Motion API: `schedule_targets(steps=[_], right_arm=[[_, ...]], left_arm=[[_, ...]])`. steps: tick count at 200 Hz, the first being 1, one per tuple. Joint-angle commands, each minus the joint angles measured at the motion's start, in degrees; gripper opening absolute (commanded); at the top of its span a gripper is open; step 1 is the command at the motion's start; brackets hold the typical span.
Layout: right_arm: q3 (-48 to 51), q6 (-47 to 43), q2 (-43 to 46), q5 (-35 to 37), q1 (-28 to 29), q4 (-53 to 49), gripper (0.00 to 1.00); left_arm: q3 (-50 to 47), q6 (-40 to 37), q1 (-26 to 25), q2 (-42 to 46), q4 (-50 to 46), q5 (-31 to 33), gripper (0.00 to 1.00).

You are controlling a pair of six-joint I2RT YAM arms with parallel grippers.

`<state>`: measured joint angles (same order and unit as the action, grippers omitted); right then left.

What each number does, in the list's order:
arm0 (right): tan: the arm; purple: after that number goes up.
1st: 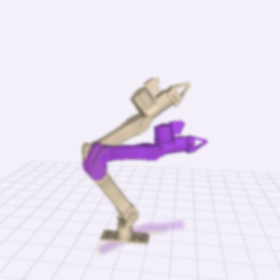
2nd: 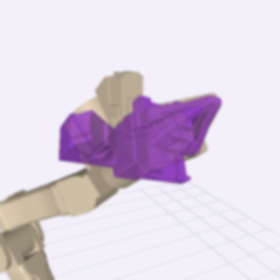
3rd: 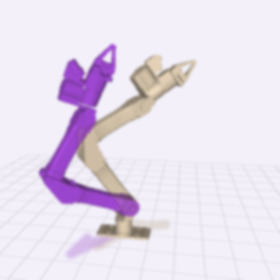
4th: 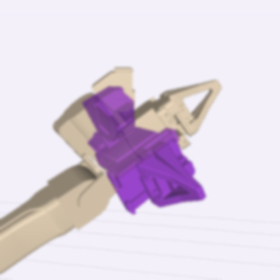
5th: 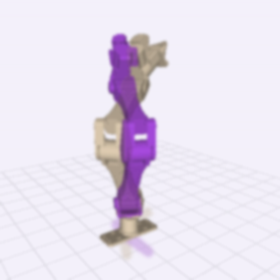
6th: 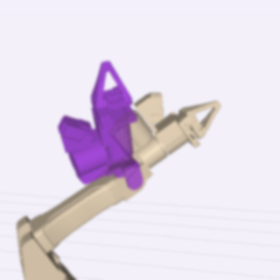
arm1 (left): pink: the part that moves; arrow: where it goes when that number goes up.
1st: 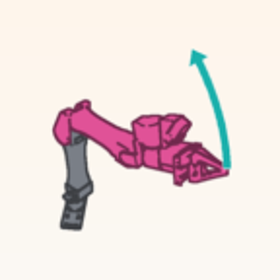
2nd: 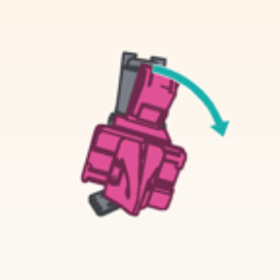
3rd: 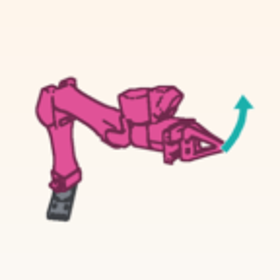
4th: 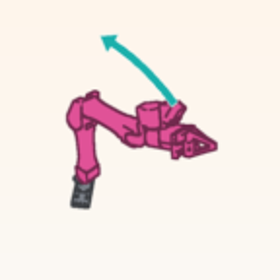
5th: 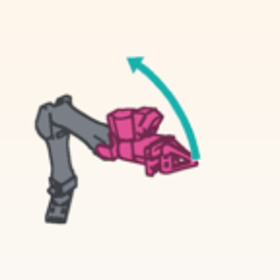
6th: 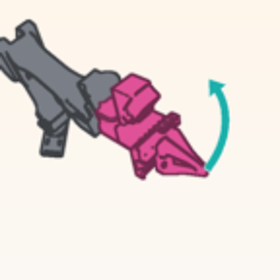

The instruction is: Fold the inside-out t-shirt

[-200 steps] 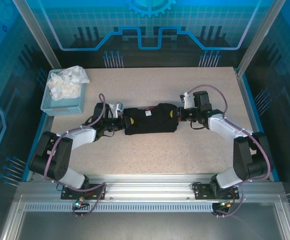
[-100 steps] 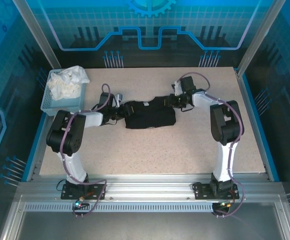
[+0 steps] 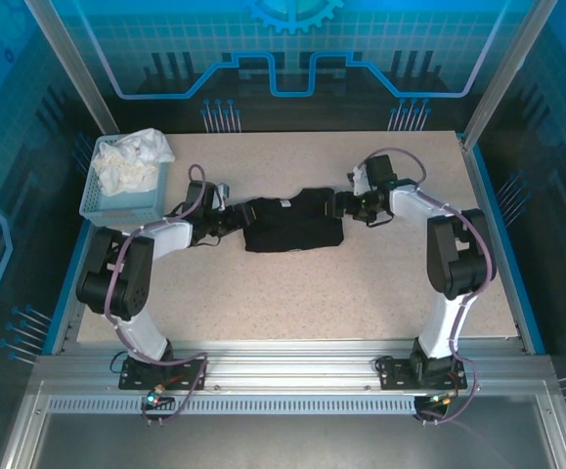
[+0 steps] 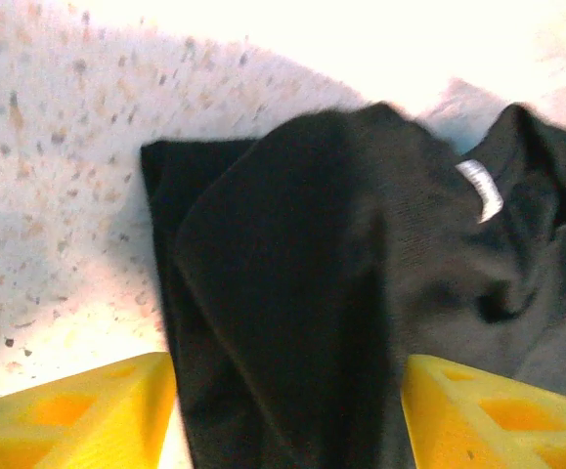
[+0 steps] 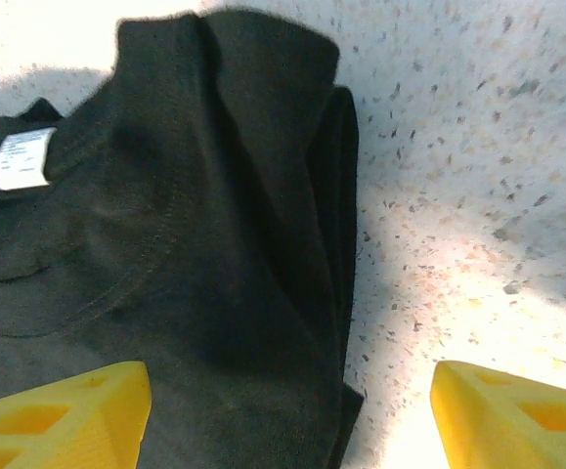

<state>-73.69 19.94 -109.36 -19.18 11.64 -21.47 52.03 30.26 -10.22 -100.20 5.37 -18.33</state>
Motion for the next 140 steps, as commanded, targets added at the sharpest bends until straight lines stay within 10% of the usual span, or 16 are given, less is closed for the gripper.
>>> schedule_targets(steps=[1,62,140], right_arm=[[-0.69,2.37,-3.76,-4.23,1.10,1.15,0.76],[-1.10,6.75,-9.78,-8.49,4.69,5.96,0.70],[-2.34,10.40,-11.19,-13.77,4.88,12.28,0.21]], left_arm=[[0.96,1.02,0.55,-4.55,-1.93,-2.72,0.60],[0.32,1.45,0.55,-8.52,-0.46,-4.38,0.28],[0.18,1.99,0.55,-8.13,0.52,-5.30,0.18]])
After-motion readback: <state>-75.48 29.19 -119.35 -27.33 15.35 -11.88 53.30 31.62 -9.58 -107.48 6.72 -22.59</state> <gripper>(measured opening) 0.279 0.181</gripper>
